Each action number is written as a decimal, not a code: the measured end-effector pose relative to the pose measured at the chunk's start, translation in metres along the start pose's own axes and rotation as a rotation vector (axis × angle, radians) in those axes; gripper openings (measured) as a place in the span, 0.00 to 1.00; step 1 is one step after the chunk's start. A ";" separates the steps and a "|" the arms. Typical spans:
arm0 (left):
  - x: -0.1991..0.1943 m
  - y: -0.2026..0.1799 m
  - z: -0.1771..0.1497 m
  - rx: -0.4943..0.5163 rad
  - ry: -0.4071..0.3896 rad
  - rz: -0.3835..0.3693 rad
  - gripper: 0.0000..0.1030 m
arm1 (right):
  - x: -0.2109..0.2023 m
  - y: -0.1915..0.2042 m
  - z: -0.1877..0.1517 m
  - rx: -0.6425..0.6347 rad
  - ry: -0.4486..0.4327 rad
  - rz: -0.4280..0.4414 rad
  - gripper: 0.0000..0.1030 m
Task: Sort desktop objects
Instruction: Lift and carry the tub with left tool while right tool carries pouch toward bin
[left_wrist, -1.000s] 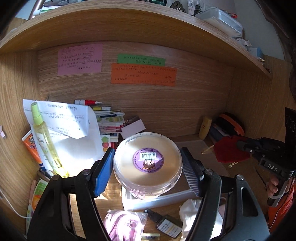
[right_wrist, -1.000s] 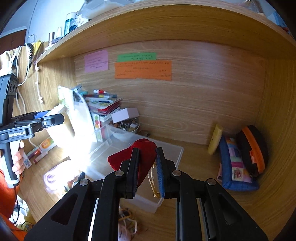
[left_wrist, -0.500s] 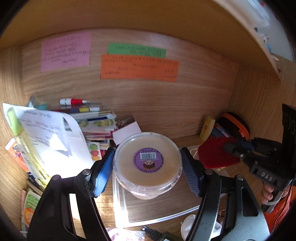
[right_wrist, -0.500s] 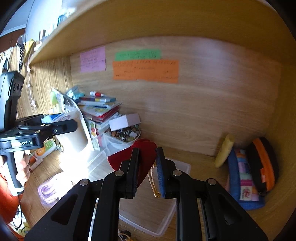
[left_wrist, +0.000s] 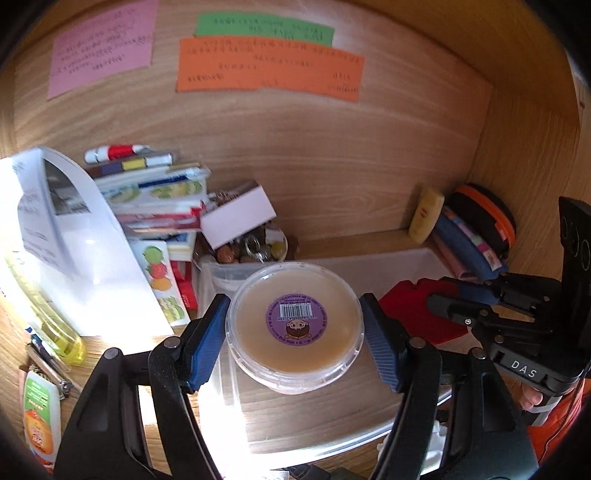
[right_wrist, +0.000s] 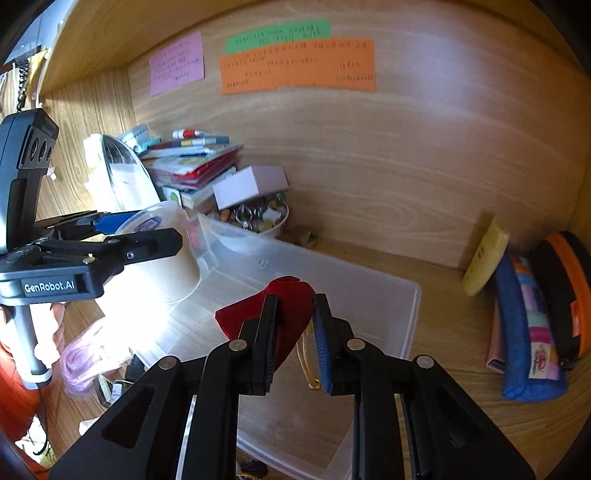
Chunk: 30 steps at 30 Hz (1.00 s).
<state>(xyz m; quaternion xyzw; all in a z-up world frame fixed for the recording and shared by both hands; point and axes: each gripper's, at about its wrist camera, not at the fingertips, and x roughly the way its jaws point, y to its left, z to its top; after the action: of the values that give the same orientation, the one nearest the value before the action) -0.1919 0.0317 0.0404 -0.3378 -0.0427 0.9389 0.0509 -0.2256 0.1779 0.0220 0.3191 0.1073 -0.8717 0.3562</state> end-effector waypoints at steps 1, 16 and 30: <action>0.003 -0.001 -0.001 0.008 0.007 0.000 0.68 | 0.002 -0.001 -0.001 0.001 0.009 0.002 0.17; 0.032 -0.015 -0.018 0.074 0.130 -0.006 0.68 | 0.026 0.007 -0.014 -0.040 0.113 0.020 0.18; 0.037 -0.023 -0.025 0.108 0.167 0.011 0.68 | 0.033 0.011 -0.020 -0.069 0.156 -0.014 0.18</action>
<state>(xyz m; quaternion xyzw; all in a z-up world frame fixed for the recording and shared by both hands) -0.2026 0.0598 0.0009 -0.4120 0.0142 0.9086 0.0674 -0.2267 0.1602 -0.0139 0.3727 0.1668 -0.8426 0.3512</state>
